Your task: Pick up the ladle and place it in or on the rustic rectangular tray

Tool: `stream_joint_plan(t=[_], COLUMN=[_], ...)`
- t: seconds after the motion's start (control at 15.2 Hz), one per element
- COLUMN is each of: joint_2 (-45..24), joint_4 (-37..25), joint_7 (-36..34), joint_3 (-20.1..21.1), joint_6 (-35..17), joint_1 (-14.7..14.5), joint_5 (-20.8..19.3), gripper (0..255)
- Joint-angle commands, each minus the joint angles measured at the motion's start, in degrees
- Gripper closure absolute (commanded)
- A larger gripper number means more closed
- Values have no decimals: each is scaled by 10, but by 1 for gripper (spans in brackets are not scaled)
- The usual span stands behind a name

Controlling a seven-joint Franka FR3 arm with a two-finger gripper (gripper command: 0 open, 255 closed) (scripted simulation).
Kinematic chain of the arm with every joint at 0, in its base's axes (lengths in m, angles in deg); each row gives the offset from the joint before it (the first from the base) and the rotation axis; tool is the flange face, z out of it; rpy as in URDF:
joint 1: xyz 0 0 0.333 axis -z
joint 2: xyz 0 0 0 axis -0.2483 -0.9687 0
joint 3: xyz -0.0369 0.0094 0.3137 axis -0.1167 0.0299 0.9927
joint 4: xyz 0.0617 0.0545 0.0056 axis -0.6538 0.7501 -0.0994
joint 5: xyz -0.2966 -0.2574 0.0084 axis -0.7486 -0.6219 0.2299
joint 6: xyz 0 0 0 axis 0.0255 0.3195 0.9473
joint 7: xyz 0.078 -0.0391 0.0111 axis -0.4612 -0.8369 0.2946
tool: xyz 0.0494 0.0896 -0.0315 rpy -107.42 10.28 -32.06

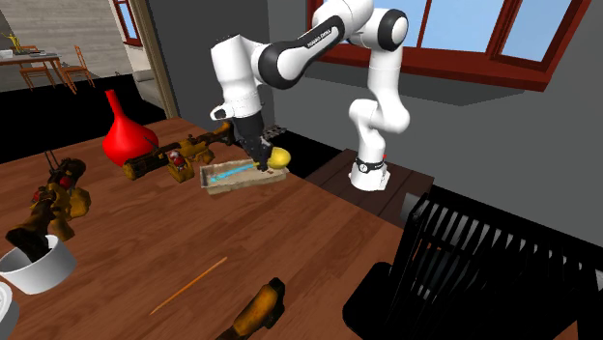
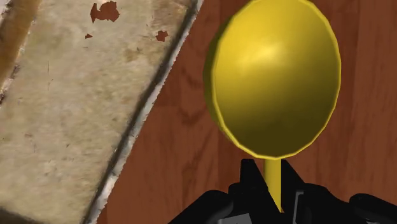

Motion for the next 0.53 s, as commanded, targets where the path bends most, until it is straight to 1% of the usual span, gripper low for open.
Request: stream_joint_plan(t=[0.0, 0.46], joint_2=[2, 0], joint_4=[1, -7], joint_7=[28, 118], joint_3=[-14, -58], joint_6=[5, 23], joint_1=[15, 65], joint_5=[-3, -14], gripper=[255, 255])
